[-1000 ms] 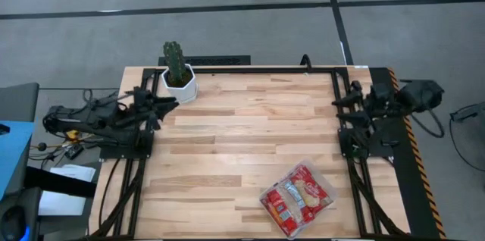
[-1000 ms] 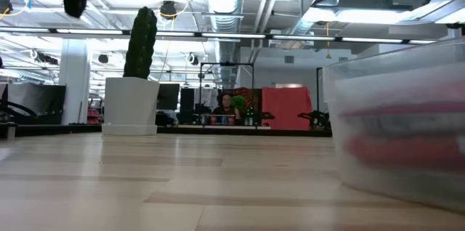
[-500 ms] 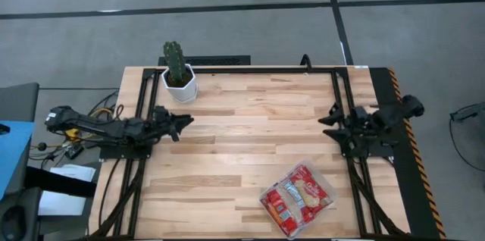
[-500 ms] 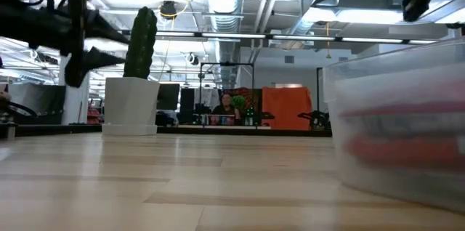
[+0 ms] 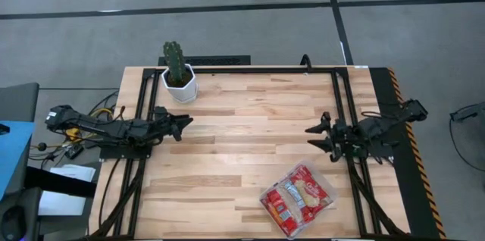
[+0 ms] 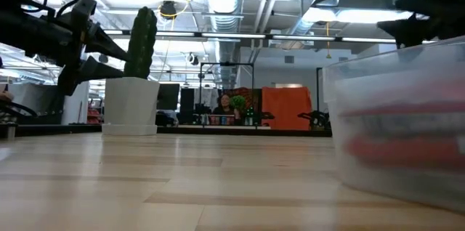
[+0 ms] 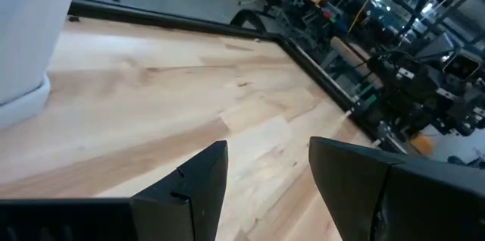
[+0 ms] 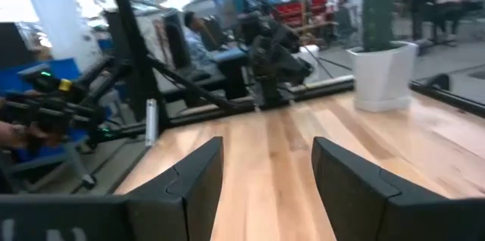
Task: Sort popcorn bags into baskets
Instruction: Return to Home Position
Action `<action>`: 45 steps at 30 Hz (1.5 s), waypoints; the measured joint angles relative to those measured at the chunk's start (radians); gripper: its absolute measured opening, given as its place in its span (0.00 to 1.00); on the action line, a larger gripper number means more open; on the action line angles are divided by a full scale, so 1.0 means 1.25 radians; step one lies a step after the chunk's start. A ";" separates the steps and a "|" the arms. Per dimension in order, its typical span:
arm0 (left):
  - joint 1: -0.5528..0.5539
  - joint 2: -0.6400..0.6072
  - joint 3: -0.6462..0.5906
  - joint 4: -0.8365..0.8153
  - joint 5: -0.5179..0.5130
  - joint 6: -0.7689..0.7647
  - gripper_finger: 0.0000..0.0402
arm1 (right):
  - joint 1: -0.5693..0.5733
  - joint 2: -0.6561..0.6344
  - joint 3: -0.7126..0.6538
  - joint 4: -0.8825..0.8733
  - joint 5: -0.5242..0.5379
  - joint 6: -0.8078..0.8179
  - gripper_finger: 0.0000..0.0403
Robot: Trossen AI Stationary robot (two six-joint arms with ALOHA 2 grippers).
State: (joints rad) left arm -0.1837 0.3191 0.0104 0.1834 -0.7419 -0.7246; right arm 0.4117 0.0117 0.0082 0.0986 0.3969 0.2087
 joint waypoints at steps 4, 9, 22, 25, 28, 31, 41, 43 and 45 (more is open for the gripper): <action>0.000 -0.001 0.000 -0.027 0.026 -0.045 0.44 | -0.025 0.002 0.000 -0.009 0.007 -0.003 0.56; 0.000 0.000 -0.001 -0.077 0.068 -0.023 0.44 | -0.032 0.002 0.000 -0.016 -0.001 0.006 0.56; 0.000 0.000 -0.001 -0.076 0.073 -0.024 0.44 | -0.032 0.002 -0.001 -0.023 -0.003 0.009 0.57; 0.000 0.000 -0.002 -0.076 0.073 -0.025 0.44 | -0.032 0.002 -0.001 -0.023 -0.003 0.009 0.57; 0.000 0.000 -0.002 -0.076 0.073 -0.025 0.44 | -0.032 0.002 -0.002 -0.024 -0.003 0.009 0.56; 0.000 0.000 -0.002 -0.076 0.073 -0.025 0.44 | -0.032 0.002 -0.002 -0.024 -0.003 0.009 0.55; 0.000 0.000 -0.002 -0.076 0.073 -0.025 0.44 | -0.032 0.002 -0.002 -0.024 -0.003 0.008 0.56; 0.000 0.000 -0.002 -0.076 0.073 -0.025 0.44 | -0.032 0.002 -0.002 -0.024 -0.003 0.008 0.57; 0.000 0.000 -0.002 -0.076 0.073 -0.025 0.44 | -0.032 0.002 -0.002 -0.024 -0.003 0.008 0.57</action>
State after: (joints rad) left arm -0.1841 0.3187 0.0074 0.0883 -0.6506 -0.7560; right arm 0.3714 0.0139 0.0059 0.0681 0.3935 0.2188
